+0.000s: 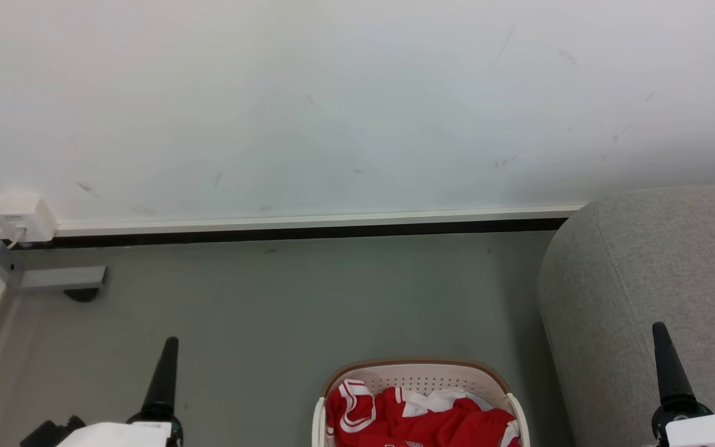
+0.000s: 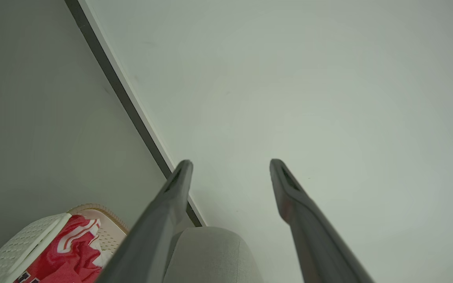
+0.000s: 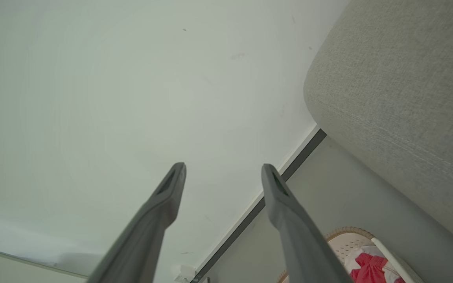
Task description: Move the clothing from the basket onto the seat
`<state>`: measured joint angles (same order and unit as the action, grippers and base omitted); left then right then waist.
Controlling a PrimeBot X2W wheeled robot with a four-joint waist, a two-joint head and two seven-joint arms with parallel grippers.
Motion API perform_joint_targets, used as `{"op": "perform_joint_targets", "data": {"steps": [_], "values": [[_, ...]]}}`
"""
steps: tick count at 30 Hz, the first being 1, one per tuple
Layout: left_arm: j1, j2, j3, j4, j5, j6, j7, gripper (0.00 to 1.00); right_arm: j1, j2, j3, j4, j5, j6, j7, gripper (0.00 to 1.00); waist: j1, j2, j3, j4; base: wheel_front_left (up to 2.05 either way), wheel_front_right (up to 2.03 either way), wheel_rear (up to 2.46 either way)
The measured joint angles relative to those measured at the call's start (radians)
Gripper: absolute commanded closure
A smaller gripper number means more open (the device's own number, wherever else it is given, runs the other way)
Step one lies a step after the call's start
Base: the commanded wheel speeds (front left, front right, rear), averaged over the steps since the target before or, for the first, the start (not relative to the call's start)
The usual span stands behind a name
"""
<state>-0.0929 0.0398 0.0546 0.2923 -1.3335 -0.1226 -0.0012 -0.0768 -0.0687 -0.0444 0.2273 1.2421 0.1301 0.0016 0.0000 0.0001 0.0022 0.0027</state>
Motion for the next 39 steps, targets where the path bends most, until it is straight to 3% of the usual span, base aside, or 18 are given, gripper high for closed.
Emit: {"op": "perform_joint_targets", "data": {"steps": [15, 39], "values": [[0.006, 0.001, -0.039, -0.034, 0.330, 0.023, -0.055, 0.00, 0.004, -0.037, 0.056, -0.005, -0.279, 0.000, -0.058, 0.00, 0.0000, 0.0000, 0.000, 0.001, 0.00, 0.00, 0.00], [0.018, 0.002, -0.082, -0.051, 0.644, 0.044, -0.128, 0.00, 0.008, -0.059, 0.109, -0.005, -0.538, 0.000, -0.128, 0.00, 0.0000, 0.0000, -0.002, 0.002, 0.00, 0.00, 0.00]]}}
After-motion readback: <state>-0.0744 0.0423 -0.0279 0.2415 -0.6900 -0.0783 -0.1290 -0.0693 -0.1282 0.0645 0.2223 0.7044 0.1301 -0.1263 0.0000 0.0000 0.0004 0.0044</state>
